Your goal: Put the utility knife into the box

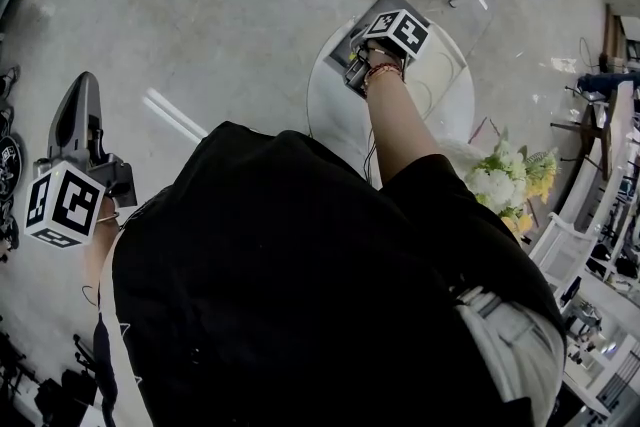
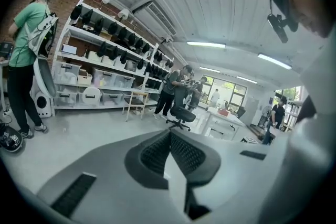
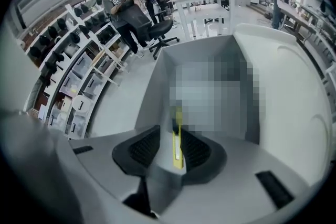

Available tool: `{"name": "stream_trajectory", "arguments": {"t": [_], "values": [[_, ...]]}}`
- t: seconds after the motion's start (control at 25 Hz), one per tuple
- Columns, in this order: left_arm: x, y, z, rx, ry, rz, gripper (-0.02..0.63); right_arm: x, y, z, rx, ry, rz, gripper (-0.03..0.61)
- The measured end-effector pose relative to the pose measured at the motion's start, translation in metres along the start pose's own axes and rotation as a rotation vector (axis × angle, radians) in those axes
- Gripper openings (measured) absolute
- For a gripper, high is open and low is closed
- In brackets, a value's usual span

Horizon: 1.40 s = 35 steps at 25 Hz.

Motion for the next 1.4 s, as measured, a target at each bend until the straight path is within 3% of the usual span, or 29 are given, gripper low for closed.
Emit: {"name": "stream_trajectory", "arguments": {"t": [0.4,0.52,0.76,0.92,1.16,1.28,1.4], "values": [[-0.002,0.031,0.023,0.097,0.024,-0.002,0.011,-0.023,-0.035,-0.002,-0.094,0.066,0.102,0.115],[-0.002,0.043,0.037,0.142,0.033,-0.007,0.011,-0.031,-0.059,-0.001,-0.124,0.077,0.174,0.080],[-0.004,0.058,0.062,0.215,0.039,0.002,0.011,-0.045,-0.127,-0.026,-0.224,0.006,0.366,0.046],[-0.005,0.054,0.074,0.231,0.042,0.021,0.011,-0.044,-0.177,-0.056,-0.349,-0.041,0.482,0.009],[-0.014,0.038,0.078,0.216,0.007,0.085,0.011,-0.027,-0.250,-0.123,-0.637,-0.096,0.571,0.005],[-0.019,0.031,0.081,0.191,0.025,0.108,0.011,-0.012,-0.282,-0.154,-0.752,-0.169,0.618,0.005],[-0.022,0.022,0.081,0.157,0.054,0.117,0.011,0.005,-0.306,-0.176,-0.811,-0.264,0.698,0.005]]}}
Point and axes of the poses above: the fingertips, and each gripper's own axes: y forward along the fingers, z to its right, x out of its underside, the point moved 5 cm from there along -y, backward along the fingers, and after that the axes turned 13 degrees about x, right-handed, at the moved point
